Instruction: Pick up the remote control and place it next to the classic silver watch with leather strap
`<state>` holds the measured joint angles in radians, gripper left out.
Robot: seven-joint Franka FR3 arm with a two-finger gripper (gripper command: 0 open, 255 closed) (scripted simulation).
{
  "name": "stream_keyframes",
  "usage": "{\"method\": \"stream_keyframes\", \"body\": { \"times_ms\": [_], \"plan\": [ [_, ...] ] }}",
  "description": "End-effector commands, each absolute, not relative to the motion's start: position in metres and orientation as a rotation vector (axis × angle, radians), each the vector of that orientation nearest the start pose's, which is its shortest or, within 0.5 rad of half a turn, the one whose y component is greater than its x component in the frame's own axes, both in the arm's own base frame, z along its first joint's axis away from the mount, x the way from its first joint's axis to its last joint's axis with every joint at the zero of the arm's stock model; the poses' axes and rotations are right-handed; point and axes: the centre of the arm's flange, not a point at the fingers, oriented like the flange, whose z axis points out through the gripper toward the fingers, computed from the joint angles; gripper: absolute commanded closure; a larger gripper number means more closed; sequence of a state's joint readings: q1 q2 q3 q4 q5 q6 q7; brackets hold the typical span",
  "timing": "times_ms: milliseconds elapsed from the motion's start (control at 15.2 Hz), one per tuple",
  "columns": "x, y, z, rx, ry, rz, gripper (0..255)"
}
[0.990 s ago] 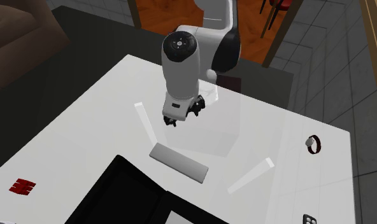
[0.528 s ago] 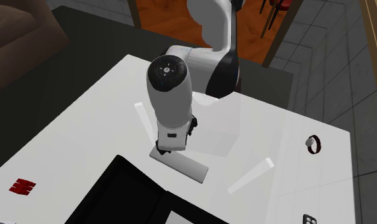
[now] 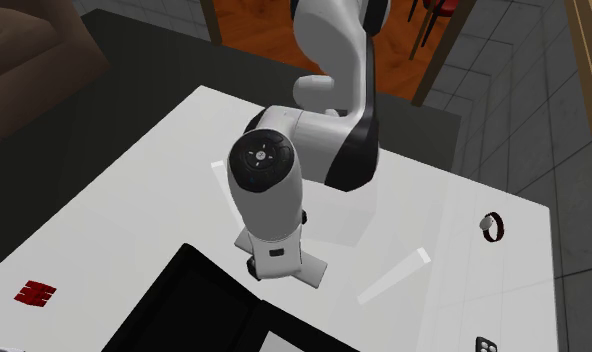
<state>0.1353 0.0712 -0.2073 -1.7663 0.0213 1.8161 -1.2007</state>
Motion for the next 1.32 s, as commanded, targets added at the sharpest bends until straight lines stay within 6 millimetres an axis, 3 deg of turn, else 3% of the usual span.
{"method": "stream_keyframes", "body": {
  "times_ms": [0, 198, 660, 726, 1254],
  "plan": [
    [0.582, -0.037, 0.502, -2.643, -1.668, 0.018, 0],
    [0.582, -0.037, 0.489, -2.643, -1.668, 0.018, 0],
    [0.582, -0.037, 0.489, -2.643, -1.668, 0.018, 0],
    [0.582, -0.037, 0.489, -2.643, -1.668, 0.018, 255],
    [0.582, -0.037, 0.489, -2.643, -1.668, 0.018, 255]
  ]
}}
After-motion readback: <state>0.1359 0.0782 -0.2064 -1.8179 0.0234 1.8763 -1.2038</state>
